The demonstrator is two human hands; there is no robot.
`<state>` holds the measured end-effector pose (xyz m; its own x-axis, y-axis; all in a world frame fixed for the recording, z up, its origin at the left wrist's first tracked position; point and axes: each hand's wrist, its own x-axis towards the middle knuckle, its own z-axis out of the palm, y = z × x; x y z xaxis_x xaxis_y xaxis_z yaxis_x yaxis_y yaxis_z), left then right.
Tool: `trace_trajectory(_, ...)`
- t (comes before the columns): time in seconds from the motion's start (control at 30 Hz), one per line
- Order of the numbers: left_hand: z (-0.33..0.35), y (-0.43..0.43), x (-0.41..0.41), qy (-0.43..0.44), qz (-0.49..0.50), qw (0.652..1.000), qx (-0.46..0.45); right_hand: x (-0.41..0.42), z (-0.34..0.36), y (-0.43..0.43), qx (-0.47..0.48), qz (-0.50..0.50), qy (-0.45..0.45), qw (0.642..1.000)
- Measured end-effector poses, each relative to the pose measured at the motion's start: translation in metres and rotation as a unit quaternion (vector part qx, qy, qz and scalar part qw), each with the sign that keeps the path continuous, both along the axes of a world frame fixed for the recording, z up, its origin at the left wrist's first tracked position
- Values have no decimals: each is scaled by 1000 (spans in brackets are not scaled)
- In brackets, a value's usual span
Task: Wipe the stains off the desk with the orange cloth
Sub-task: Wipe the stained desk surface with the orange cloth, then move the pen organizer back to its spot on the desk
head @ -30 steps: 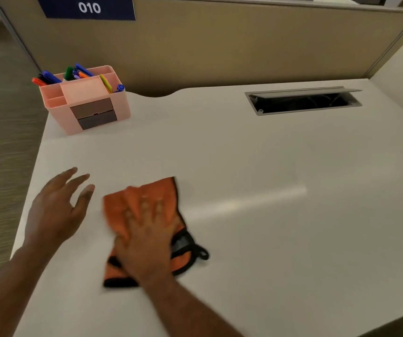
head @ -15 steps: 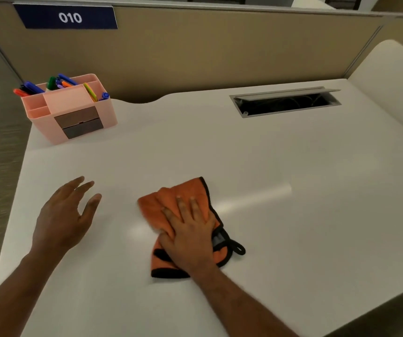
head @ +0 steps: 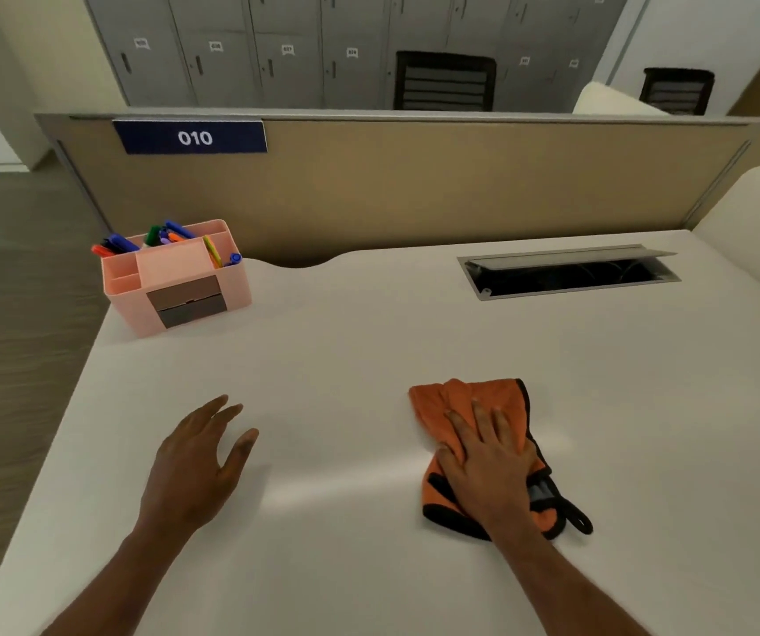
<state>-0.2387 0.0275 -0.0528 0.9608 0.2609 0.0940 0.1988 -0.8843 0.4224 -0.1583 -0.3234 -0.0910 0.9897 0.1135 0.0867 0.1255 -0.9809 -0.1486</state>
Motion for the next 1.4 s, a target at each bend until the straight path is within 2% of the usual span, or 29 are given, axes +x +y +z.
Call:
trace_trajectory(0.2,15,20,27,-9,70,997,-33,44,-4,24,-20,34,1,999)
trace_trajectory(0.4,17,30,43,-23,83,996,-22,60,3,45,-10,58,33,998)
trace_trajectory(0.47,14,33,42,-27,85,996,-19,55,11,46,19,59,-4,998)
trace_trajectory(0.6,8,45,39,-54,84,995,-11,56,25,65,137,95,-187,968)
trace_trajectory(0.67,7,57,38,-67,101,992,-18,66,30,91,213,116,-200,949)
trace_trajectory(0.8,1,91,47,-106,177,972,-113,95,34,152,393,111,-110,906)
trace_trajectory(0.87,0,108,55,-128,214,952,-177,114,32,179,436,90,-48,894)
trace_trajectory(0.97,8,133,73,-140,268,920,-248,141,33,220,460,67,27,885)
trace_trajectory(1.07,14,158,89,-137,305,901,-278,162,40,255,482,30,110,869)
trace_trajectory(1.23,14,185,109,-111,288,899,-312,192,55,300,516,-30,185,836)
trace_trajectory(1.33,21,191,128,-121,289,870,-382,193,74,326,519,-10,223,825)
trace_trajectory(1.4,25,191,142,-118,278,848,-436,190,86,342,535,7,268,801)
